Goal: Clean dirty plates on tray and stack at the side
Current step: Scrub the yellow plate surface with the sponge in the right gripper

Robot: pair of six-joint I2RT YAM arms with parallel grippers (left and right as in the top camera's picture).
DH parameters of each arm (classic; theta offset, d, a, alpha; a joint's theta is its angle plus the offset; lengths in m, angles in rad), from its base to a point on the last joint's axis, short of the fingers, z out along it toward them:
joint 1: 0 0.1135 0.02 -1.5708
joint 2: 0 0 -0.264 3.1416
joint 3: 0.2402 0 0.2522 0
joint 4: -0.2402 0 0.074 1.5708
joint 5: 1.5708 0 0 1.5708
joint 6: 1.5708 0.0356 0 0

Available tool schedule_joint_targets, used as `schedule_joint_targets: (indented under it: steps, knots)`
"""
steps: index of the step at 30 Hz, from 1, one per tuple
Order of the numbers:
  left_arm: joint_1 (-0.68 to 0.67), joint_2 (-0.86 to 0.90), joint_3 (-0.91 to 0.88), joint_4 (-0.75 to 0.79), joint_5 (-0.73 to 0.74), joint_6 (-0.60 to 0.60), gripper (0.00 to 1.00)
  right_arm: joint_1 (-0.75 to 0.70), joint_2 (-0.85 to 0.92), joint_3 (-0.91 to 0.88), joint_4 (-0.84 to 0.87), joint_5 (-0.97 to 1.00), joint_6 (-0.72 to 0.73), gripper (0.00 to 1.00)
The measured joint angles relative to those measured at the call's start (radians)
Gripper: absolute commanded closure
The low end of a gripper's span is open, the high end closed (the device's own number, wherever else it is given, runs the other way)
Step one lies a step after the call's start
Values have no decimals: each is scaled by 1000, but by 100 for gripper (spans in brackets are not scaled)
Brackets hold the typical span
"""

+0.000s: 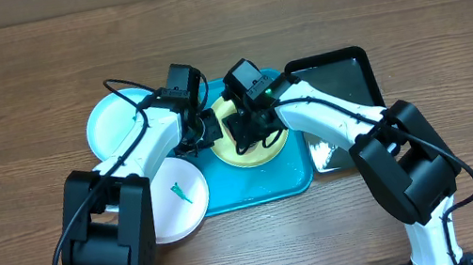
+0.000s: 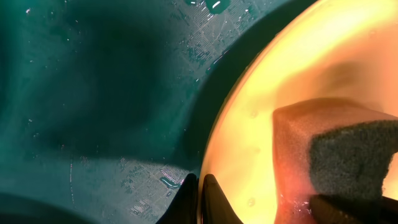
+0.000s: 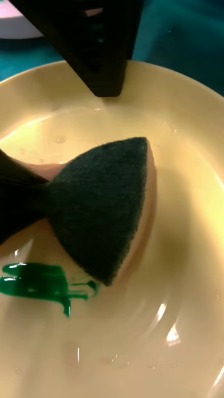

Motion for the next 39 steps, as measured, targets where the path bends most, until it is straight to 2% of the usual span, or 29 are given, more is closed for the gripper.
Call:
schedule_joint_targets:
  steps: [22, 39]
  knots:
    - [-6, 4, 0, 8, 19, -3, 96, 10, -9, -7, -34, 321, 57, 96]
    - [-6, 4, 0, 7, 19, -3, 96, -33, -9, -8, -32, 368, 58, 96]
